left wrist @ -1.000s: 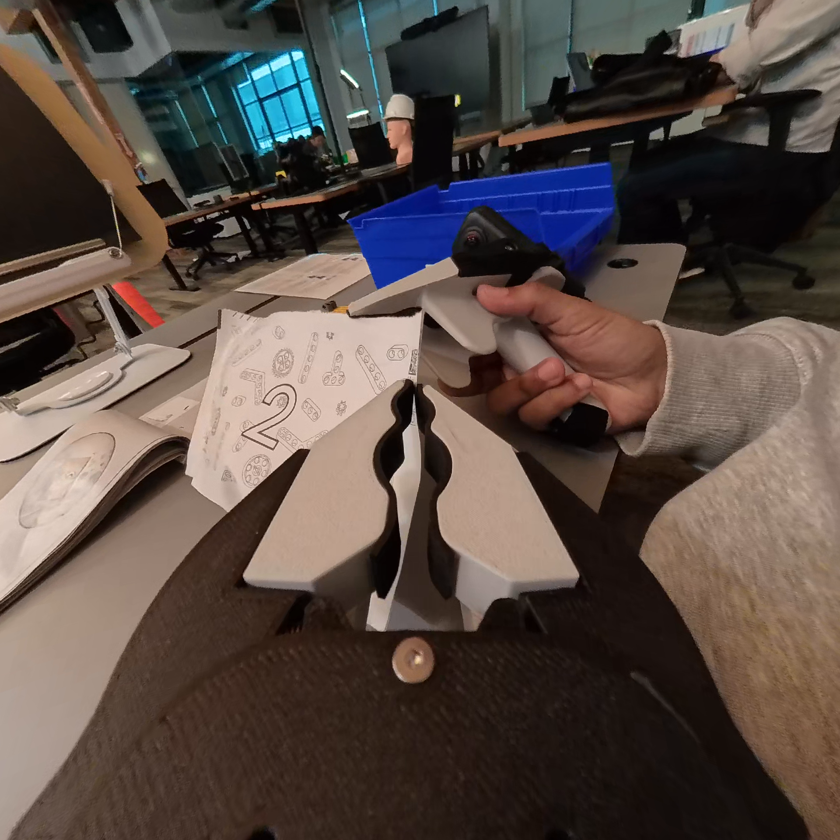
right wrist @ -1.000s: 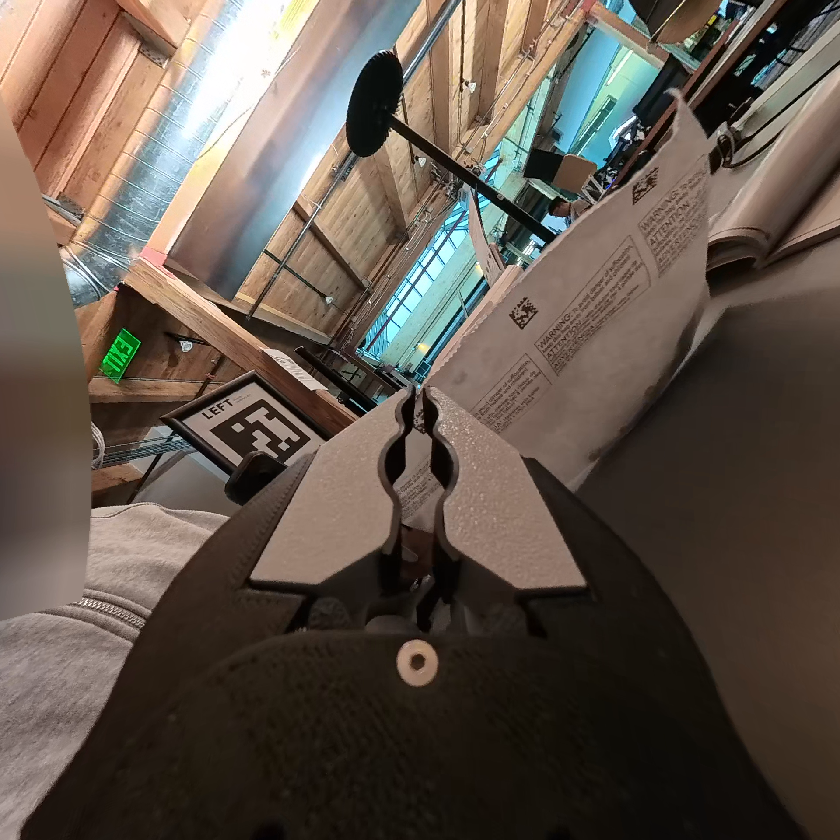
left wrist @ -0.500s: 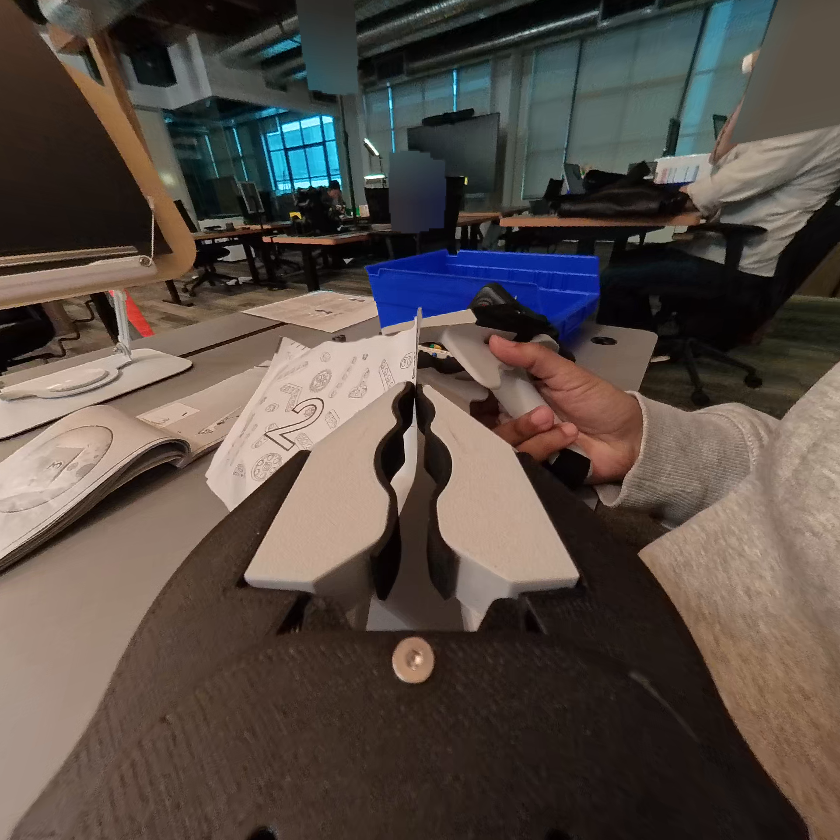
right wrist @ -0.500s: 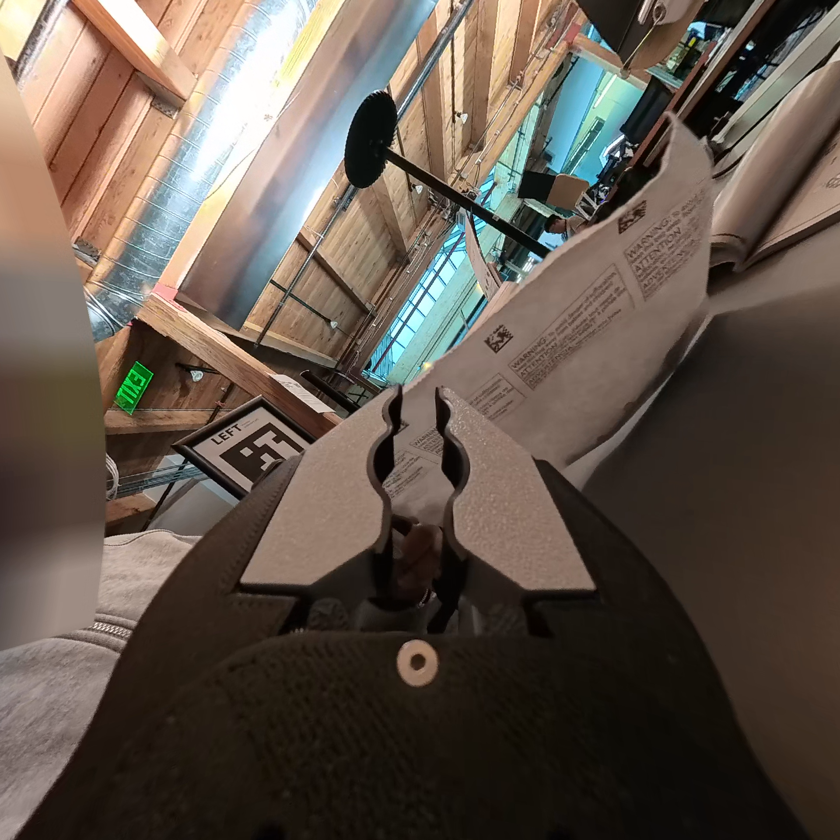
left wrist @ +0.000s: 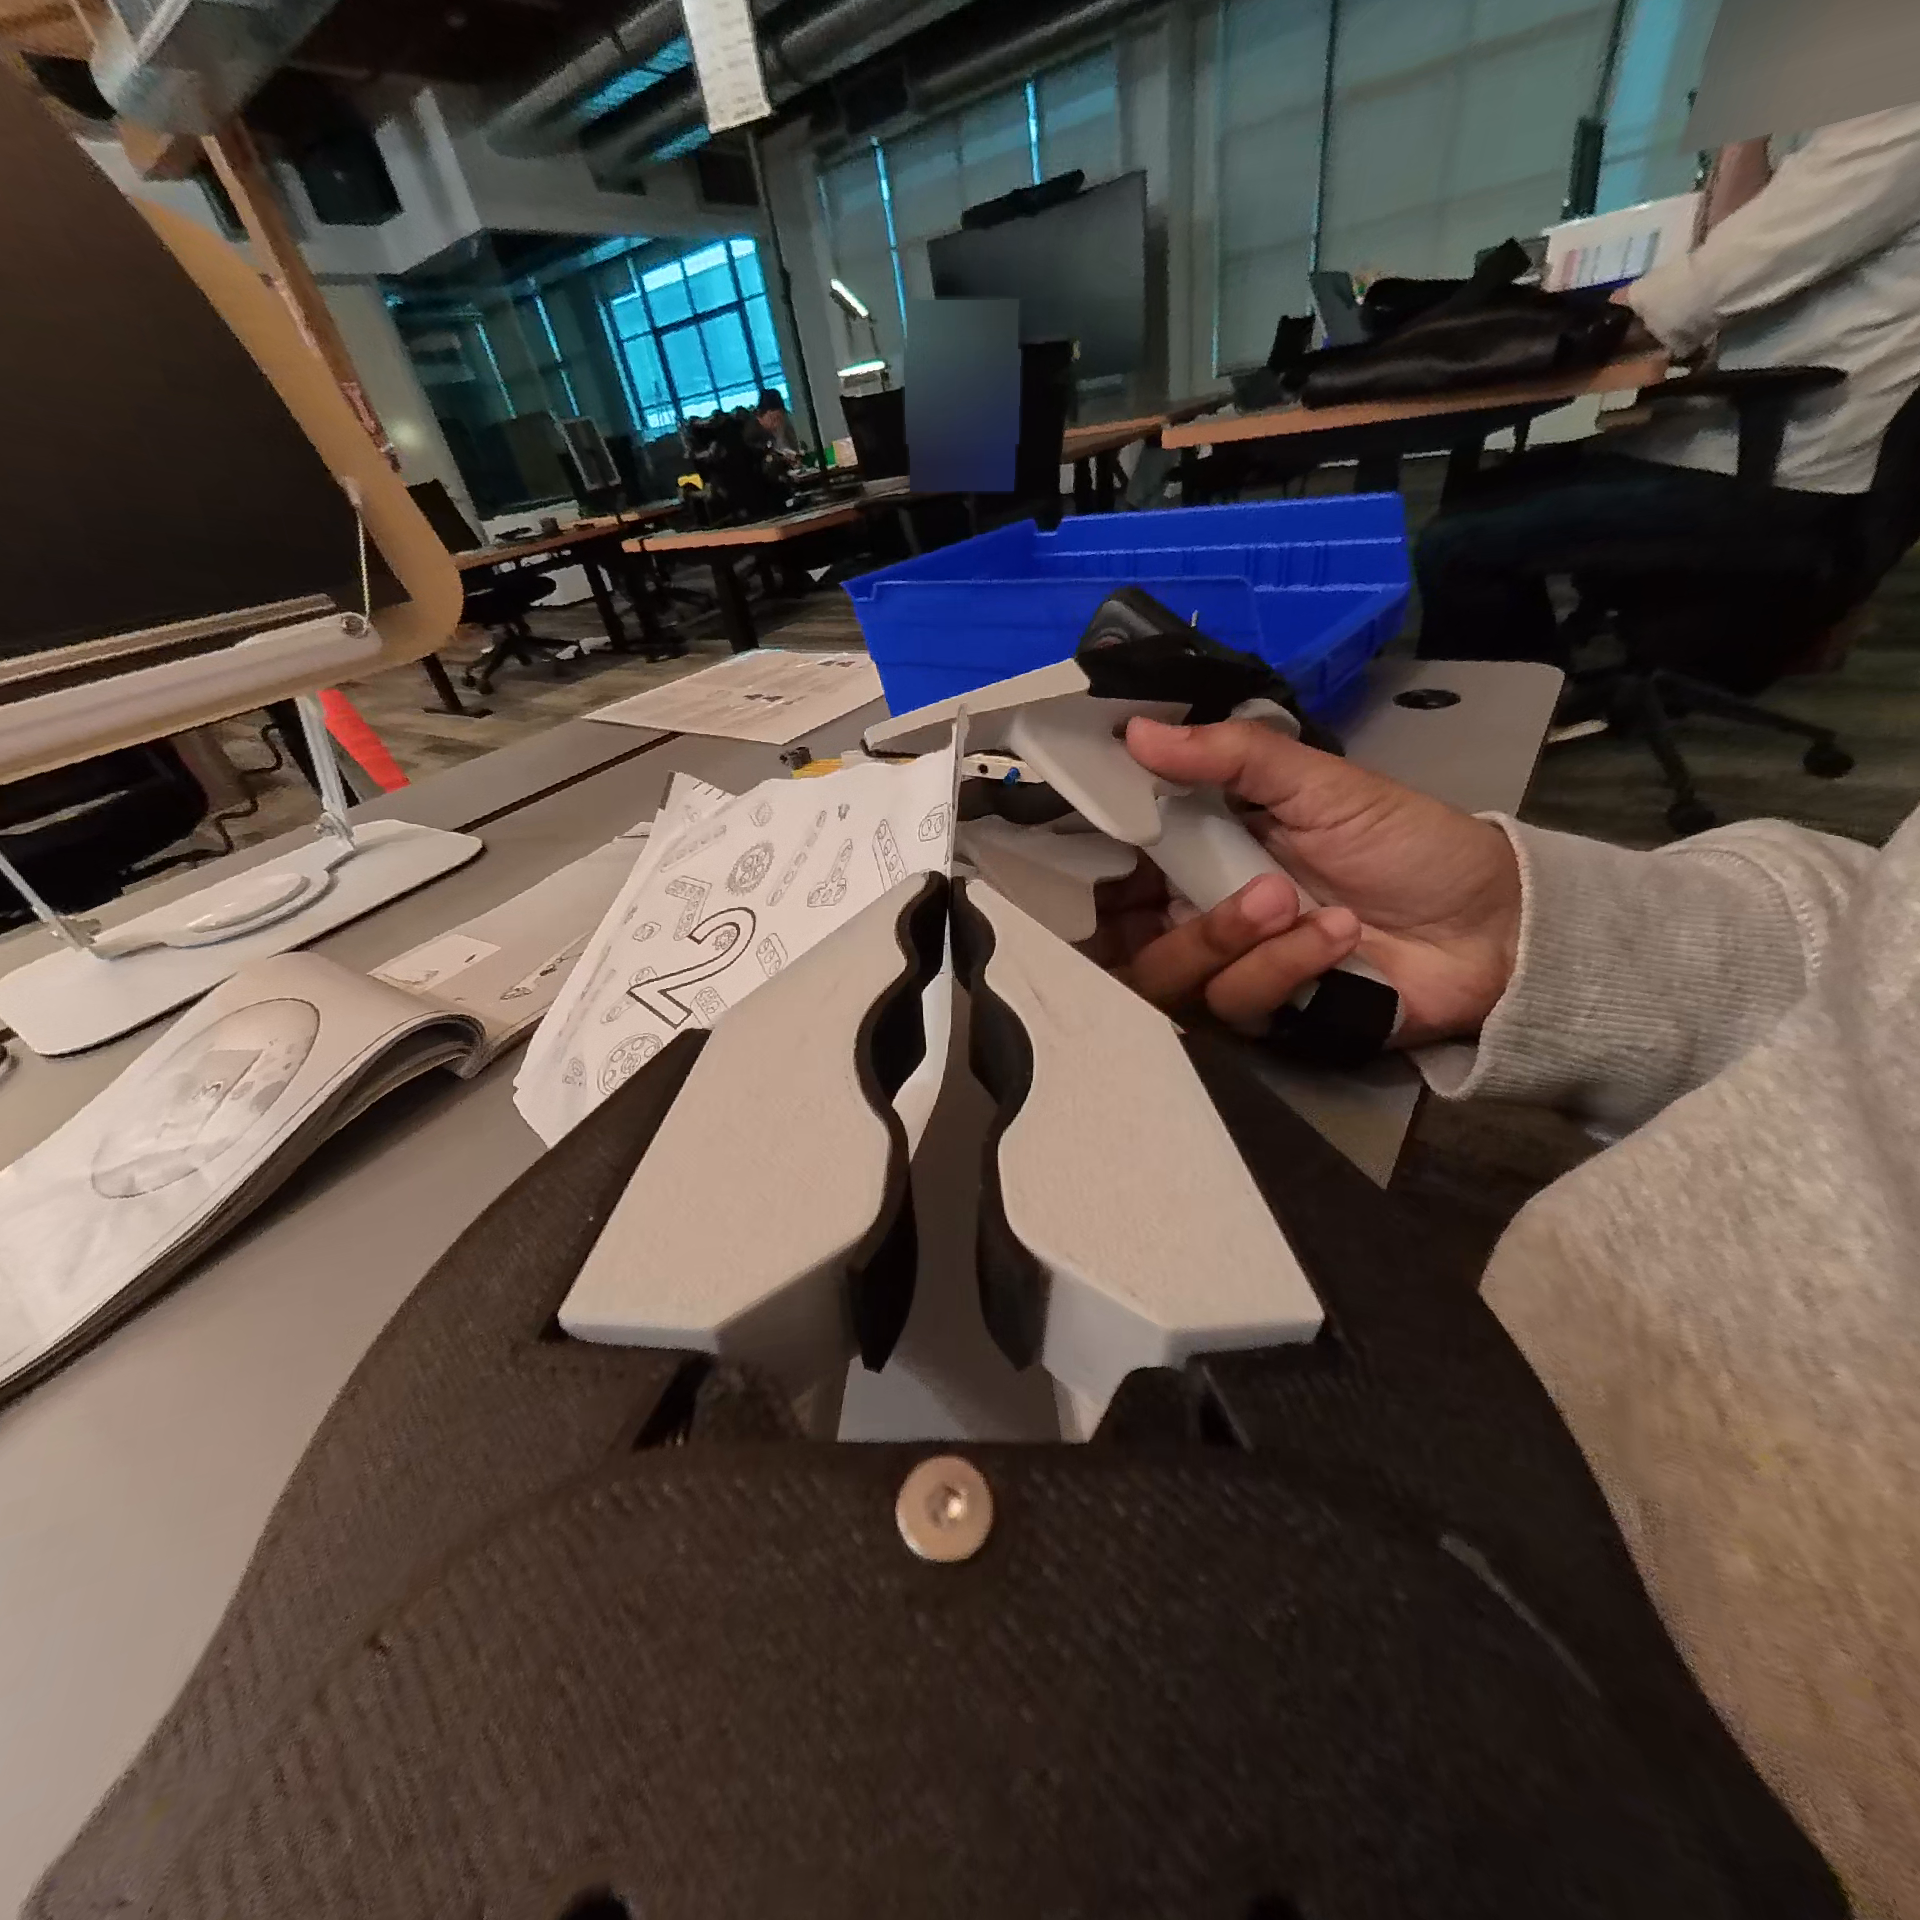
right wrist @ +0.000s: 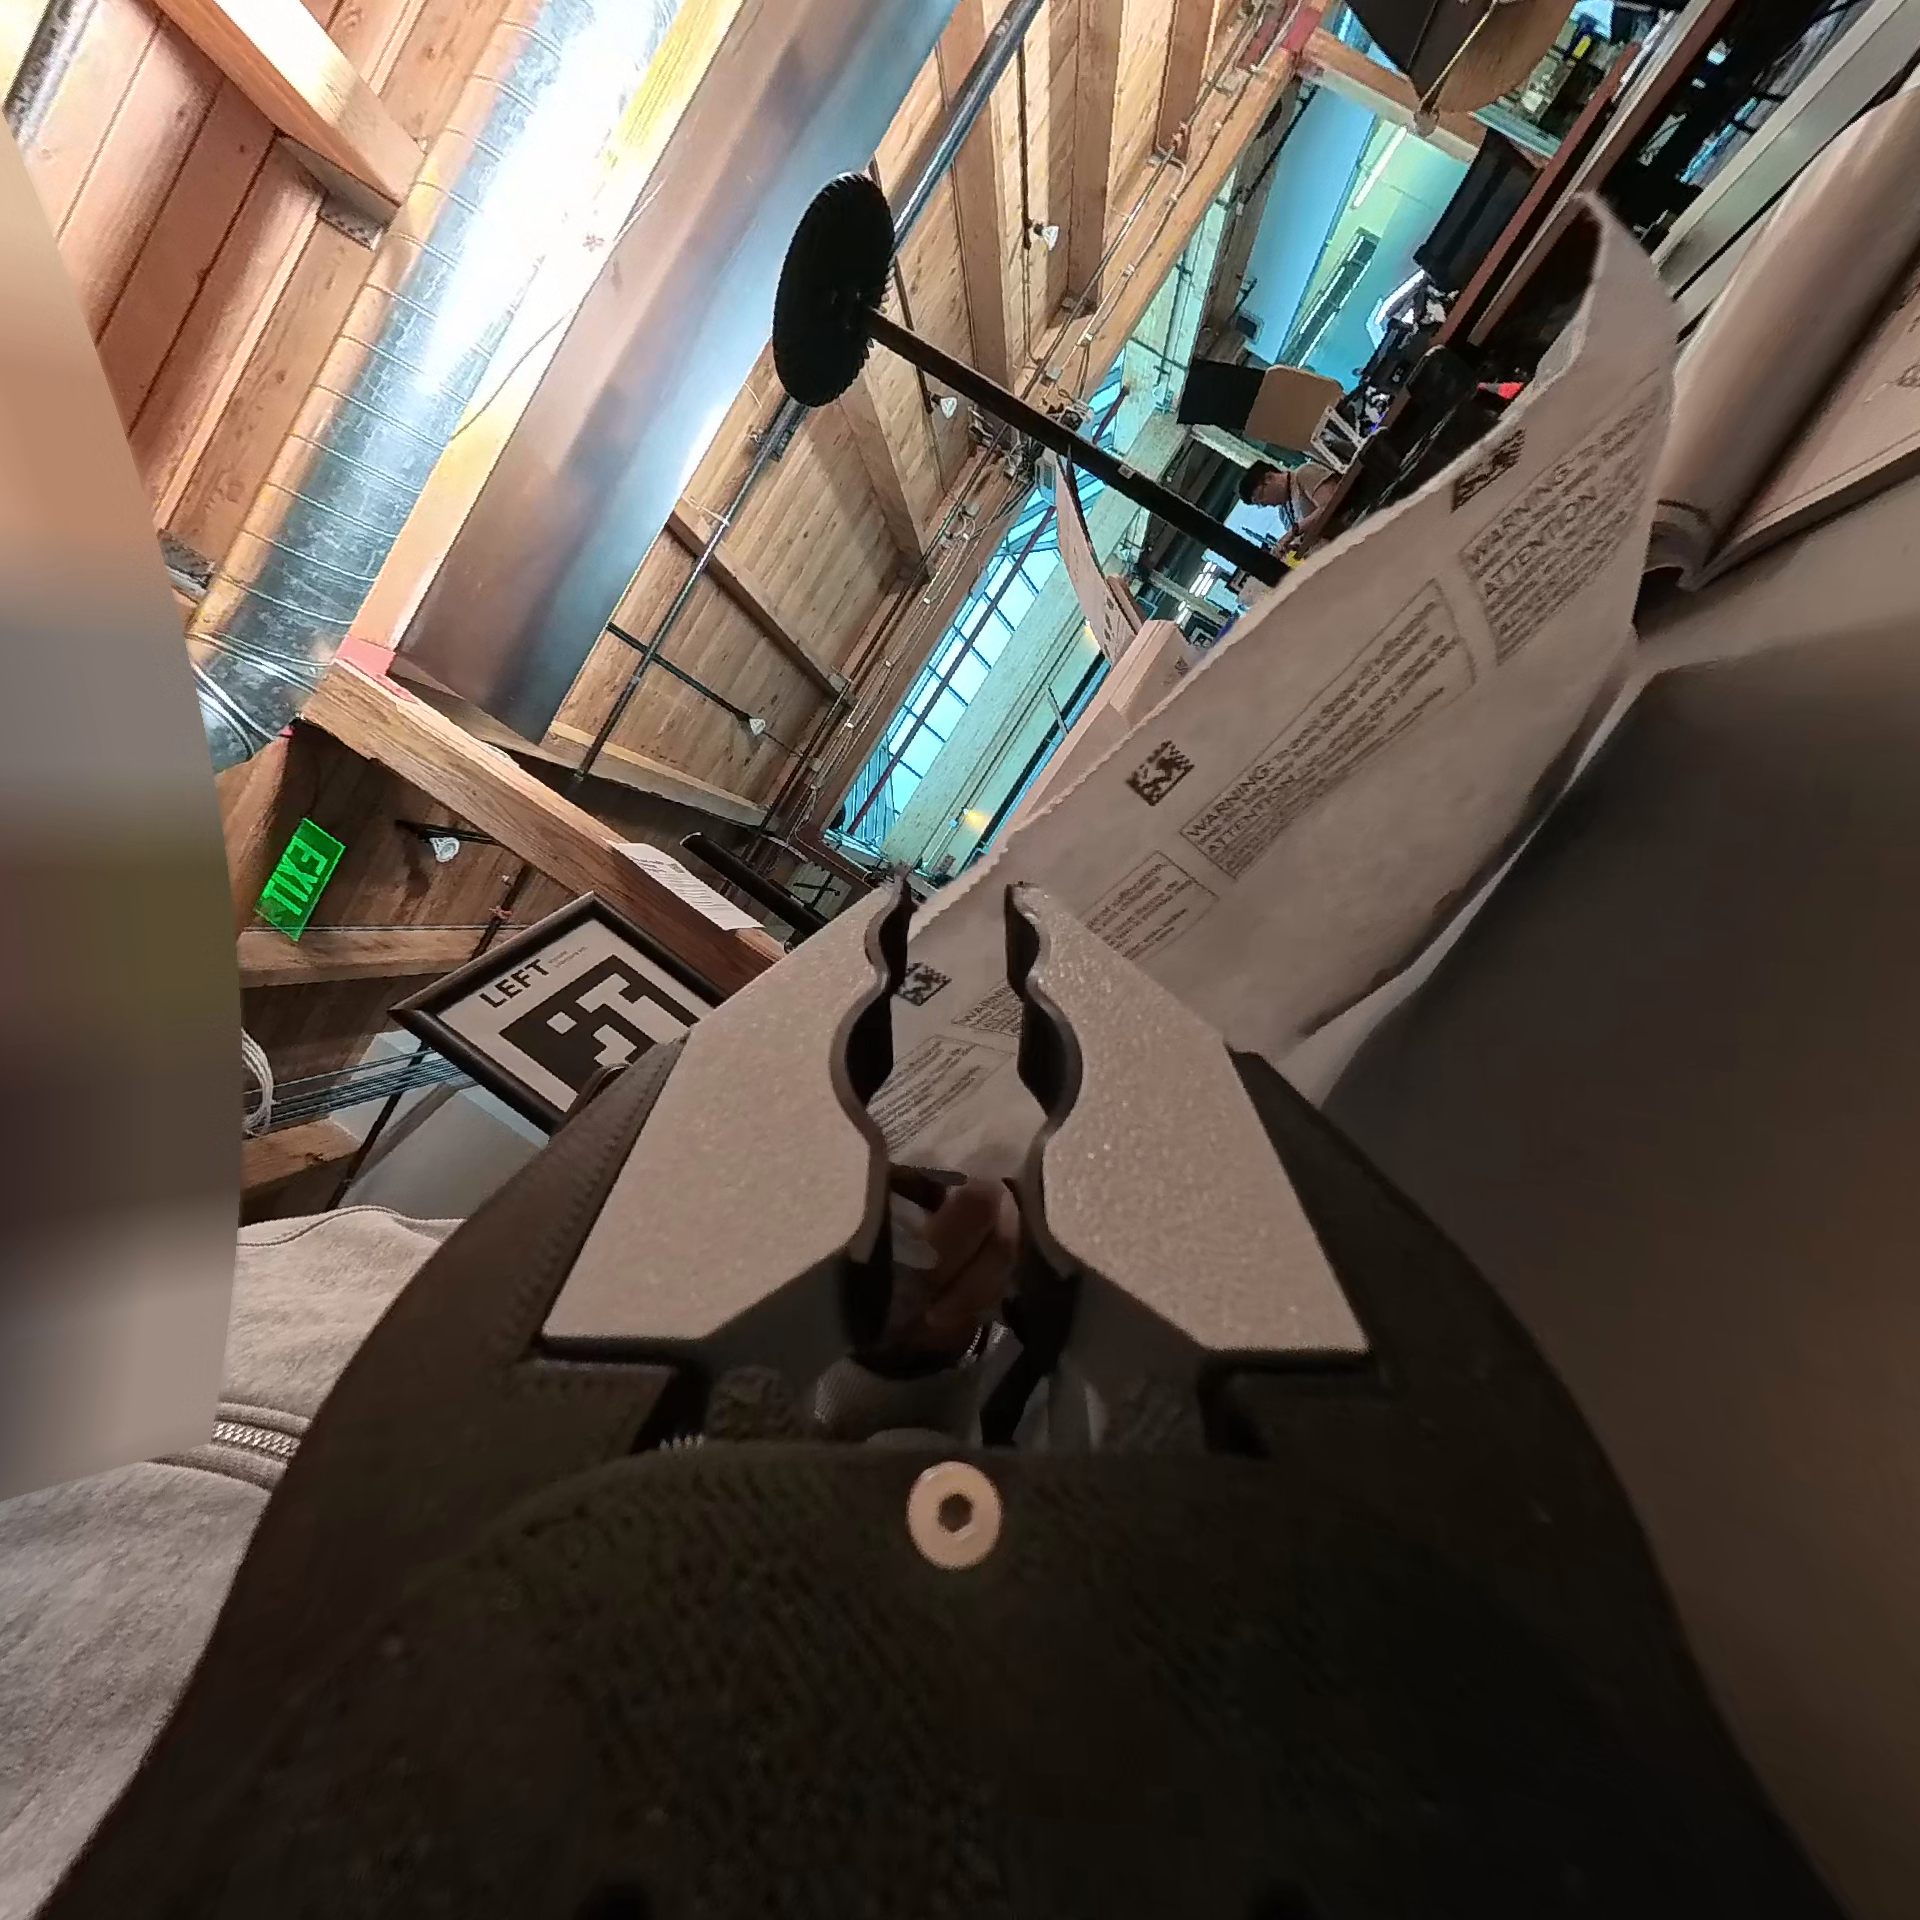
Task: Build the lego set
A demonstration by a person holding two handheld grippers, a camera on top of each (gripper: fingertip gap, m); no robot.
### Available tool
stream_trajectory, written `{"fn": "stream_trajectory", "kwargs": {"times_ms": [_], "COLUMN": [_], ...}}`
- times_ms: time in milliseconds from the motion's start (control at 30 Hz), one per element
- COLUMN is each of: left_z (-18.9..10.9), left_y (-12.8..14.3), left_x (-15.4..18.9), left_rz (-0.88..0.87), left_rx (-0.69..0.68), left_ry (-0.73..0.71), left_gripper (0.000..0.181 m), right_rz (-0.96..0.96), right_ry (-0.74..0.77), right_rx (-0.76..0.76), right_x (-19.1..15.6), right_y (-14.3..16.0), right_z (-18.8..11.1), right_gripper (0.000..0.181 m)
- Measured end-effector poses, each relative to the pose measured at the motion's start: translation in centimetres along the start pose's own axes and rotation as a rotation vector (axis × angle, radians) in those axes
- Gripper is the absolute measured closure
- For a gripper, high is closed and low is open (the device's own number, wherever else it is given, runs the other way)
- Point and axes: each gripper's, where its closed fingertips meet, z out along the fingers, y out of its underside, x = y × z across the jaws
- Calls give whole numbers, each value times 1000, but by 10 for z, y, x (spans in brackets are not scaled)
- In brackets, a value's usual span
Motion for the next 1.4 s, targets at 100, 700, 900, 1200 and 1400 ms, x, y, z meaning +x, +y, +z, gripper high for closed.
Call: {"fn": "stream_trajectory", "kwargs": {"times_ms": [100,700,900,1200,1400], "left_z": [-2,-1,-3,-6,-7], "left_y": [-3,2,15,20,19], "left_x": [-3,7,17,15,14], "left_rz": [-32,106,254,369,391], "left_rx": [18,-29,-113,-158,-147], "left_ry": [-2,6,52,36,24], "left_gripper": [181,181,181,181,181], "right_rz": [1,-2,-2,-25,-11], "right_ry": [0,46,106,150,162], "right_rx": [-1,-57,-112,-154,-176], "right_x": [0,6,12,16,18], "right_y": [0,10,21,29,33], "right_z": [0,4,7,9,10], "right_gripper": [166,181,181,177,177]}}
